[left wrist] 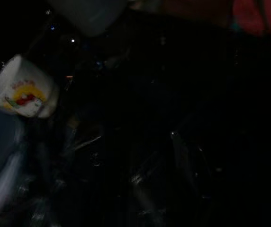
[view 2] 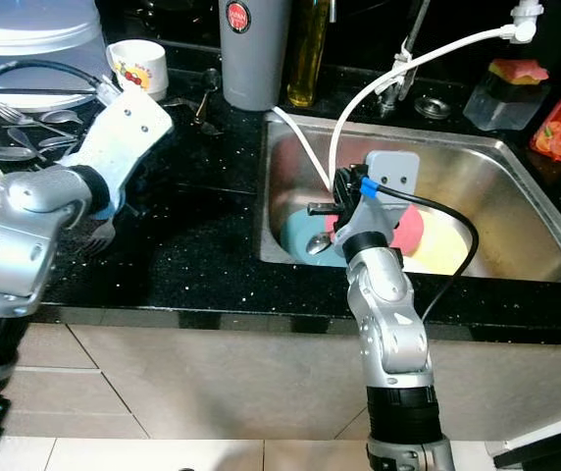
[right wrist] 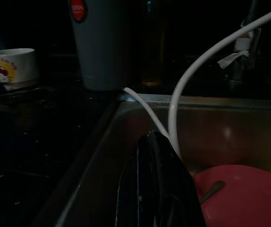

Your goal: Kitchen organization

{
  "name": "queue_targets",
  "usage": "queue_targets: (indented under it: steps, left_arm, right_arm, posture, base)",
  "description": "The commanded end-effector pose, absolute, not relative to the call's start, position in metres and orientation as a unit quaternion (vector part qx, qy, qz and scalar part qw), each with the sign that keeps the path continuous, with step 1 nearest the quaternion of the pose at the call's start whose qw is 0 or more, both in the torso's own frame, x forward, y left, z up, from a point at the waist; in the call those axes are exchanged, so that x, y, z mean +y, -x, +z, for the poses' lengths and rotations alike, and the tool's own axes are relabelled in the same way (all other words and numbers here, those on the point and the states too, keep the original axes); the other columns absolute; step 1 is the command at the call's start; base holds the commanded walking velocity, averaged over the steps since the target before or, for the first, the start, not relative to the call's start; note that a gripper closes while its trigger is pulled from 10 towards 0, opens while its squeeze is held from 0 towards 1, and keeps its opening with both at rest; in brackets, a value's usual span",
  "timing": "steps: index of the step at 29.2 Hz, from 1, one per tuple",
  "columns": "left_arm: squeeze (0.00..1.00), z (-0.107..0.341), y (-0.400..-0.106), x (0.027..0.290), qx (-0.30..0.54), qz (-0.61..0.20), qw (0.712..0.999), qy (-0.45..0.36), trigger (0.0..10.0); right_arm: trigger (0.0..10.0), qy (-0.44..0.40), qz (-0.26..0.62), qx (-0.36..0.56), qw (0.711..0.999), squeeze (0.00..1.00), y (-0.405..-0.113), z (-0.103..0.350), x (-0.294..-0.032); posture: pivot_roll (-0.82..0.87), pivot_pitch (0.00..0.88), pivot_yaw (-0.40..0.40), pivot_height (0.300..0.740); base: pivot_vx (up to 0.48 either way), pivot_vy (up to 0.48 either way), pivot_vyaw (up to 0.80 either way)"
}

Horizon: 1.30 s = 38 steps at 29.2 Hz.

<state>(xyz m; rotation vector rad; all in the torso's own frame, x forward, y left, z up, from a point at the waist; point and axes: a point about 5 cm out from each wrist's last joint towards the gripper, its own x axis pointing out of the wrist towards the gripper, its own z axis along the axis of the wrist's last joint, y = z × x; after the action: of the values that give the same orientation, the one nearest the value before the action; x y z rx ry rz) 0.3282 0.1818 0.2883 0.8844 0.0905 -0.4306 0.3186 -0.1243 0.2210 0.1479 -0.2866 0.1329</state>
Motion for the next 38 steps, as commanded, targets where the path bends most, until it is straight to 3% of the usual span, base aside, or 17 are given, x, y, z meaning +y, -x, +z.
queue_targets:
  steps: [1, 5, 10, 11, 13, 14, 16, 17, 27, 38]
  left_arm:
    - [0.0, 0.289, -0.33, 0.185, 0.049, -0.224, 0.844, -0.484, 10.0]
    - [0.0, 0.285, -0.336, 0.198, 0.078, -0.245, 0.813, -0.522, 10.0]
    - [0.0, 0.284, -0.343, 0.205, 0.092, -0.262, 0.811, -0.515, 10.0]
    - [0.28, 0.283, -0.346, 0.206, 0.093, -0.263, 0.808, -0.519, 10.0]
    - [0.28, 0.283, -0.348, 0.206, 0.093, -0.263, 0.806, -0.522, 10.0]
    - [1.0, 0.283, -0.35, 0.206, 0.094, -0.264, 0.805, -0.524, 10.0]
    - [1.0, 0.282, -0.355, 0.207, 0.091, -0.255, 0.802, -0.533, 10.0]
    - [0.0, 0.282, -0.357, 0.207, 0.091, -0.26, 0.796, -0.54, 10.0]
    - [0.0, 0.29, -0.372, 0.21, 0.091, -0.308, 0.793, -0.518, 10.0]
    - [0.0, 0.272, -0.375, 0.208, 0.116, -0.351, 0.748, -0.551, 9.6]
  right_arm:
    - [10.0, -0.076, 0.053, -0.14, 0.986, 0.0, -0.319, 0.217, -0.13]
    - [10.0, -0.078, 0.054, -0.141, 0.986, 0.0, -0.32, 0.217, -0.129]
    - [10.0, -0.076, 0.057, -0.142, 0.985, 0.0, -0.321, 0.218, -0.128]
    - [10.0, -0.076, 0.058, -0.142, 0.985, 0.0, -0.321, 0.218, -0.128]
    - [10.0, -0.075, 0.059, -0.142, 0.985, 0.0, -0.321, 0.219, -0.128]
    - [10.0, -0.075, 0.058, -0.143, 0.985, 0.0, -0.322, 0.219, -0.128]
    - [10.0, -0.076, 0.057, -0.144, 0.985, 0.0, -0.322, 0.219, -0.128]
    - [10.0, -0.075, 0.057, -0.144, 0.985, 0.0, -0.322, 0.22, -0.128]
    - [10.0, -0.074, 0.059, -0.146, 0.985, 0.0, -0.323, 0.22, -0.127]
    - [10.0, -0.077, 0.054, -0.144, 0.985, 0.0, -0.322, 0.218, -0.128]
  posture:
    - [0.26, 0.057, -0.097, 0.74]
    - [0.27, 0.053, -0.104, 0.74]
    - [0.26, 0.045, -0.107, 0.74]
    - [0.26, 0.044, -0.107, 0.74]
    - [0.26, 0.044, -0.107, 0.74]
    - [0.26, 0.042, -0.108, 0.74]
    - [0.25, 0.035, -0.108, 0.74]
    - [0.25, 0.034, -0.108, 0.74]
    - [0.26, 0.032, -0.112, 0.74]
    - [0.25, 0.042, -0.107, 0.74]
  base:
    - [0.0, 0.0, 0.0]
    - [0.0, 0.0, 0.0]
    - [0.0, 0.0, 0.0]
    - [0.0, 0.0, 0.0]
    - [0.0, 0.0, 0.0]
    - [0.0, 0.0, 0.0]
    - [0.0, 0.0, 0.0]
    - [0.0, 0.0, 0.0]
    - [0.0, 0.0, 0.0]
    - [0.0, 0.0, 0.0]
